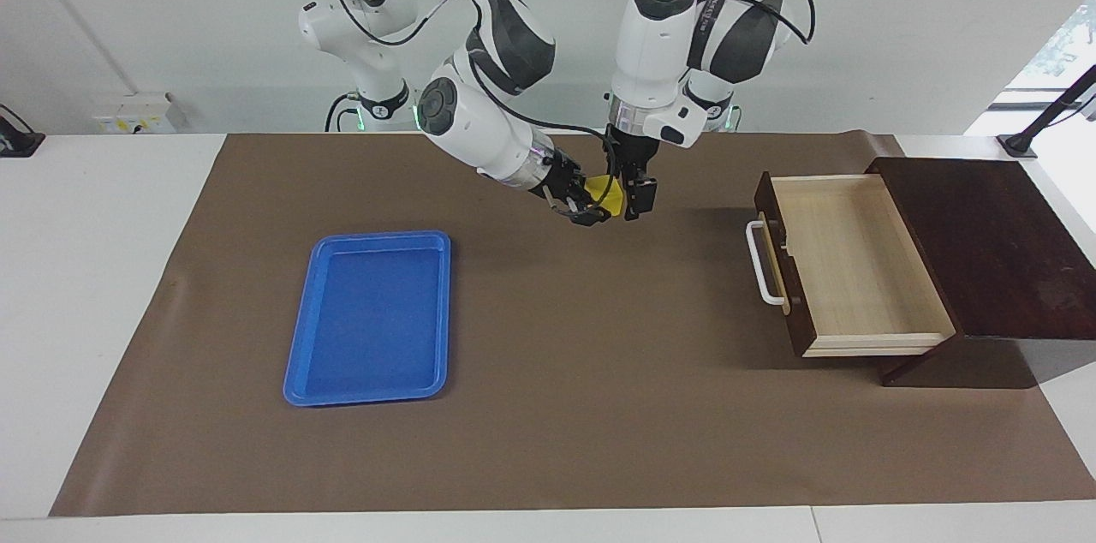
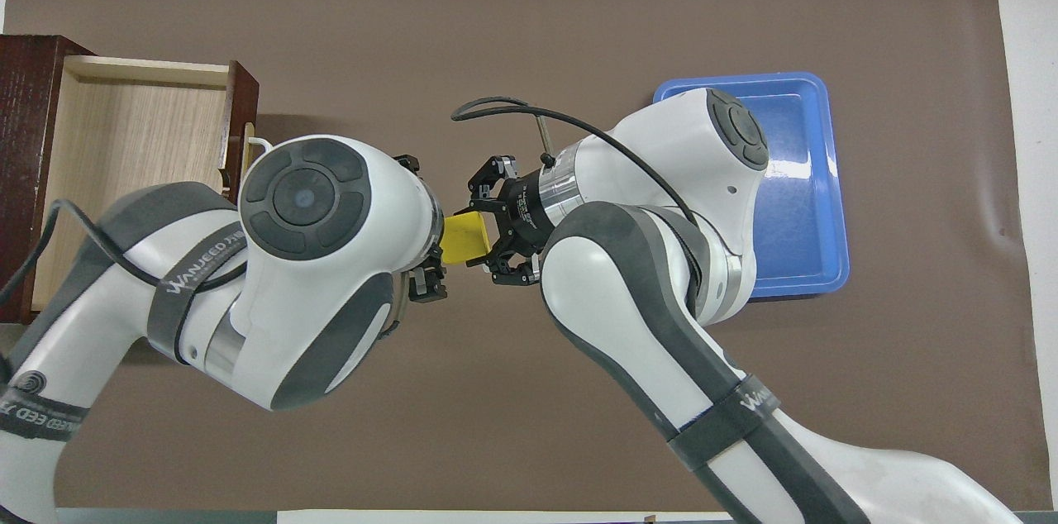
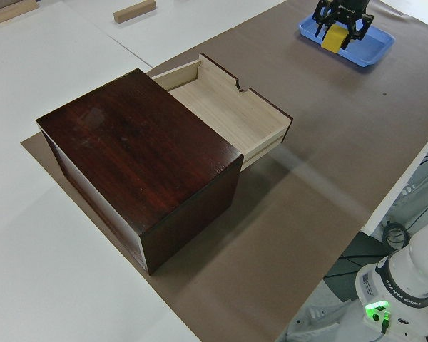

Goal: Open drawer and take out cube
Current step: 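Grasp the yellow cube from the left gripper with the right gripper, then carry the cube into the blue tray with the right gripper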

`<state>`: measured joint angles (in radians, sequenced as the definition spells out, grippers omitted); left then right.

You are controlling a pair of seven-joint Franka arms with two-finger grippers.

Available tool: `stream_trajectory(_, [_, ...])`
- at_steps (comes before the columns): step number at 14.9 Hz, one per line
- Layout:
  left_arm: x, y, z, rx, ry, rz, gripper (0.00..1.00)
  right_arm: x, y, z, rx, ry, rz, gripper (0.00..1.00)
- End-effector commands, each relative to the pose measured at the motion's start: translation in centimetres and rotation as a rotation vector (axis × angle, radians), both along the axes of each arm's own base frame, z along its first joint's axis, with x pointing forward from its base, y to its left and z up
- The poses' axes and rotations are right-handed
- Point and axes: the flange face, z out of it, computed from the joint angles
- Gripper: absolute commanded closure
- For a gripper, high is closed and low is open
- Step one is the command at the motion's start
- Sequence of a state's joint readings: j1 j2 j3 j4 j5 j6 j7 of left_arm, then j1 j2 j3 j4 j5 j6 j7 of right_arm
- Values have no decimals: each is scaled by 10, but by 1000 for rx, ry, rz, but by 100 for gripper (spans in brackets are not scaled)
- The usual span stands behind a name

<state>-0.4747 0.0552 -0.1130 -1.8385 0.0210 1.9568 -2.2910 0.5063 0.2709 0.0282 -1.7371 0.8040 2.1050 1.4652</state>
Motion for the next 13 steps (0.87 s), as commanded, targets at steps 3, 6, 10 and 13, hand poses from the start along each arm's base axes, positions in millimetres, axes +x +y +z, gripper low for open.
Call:
stream_trajectory(3, [31, 86, -41, 43, 47, -118, 0, 6, -6, 4, 27, 1, 8, 100])
stream_trajectory(6, [46, 121, -67, 124, 43, -168, 0, 30, -48, 6, 30, 2, -31, 100])
stream_trajectory(10, [66, 181, -71, 143, 46, -236, 0, 59, -110, 1, 15, 16, -107, 100])
stream_trajectory(13, [71, 198, -70, 179, 29, -267, 0, 78, -166, -12, -15, 10, -156, 100])
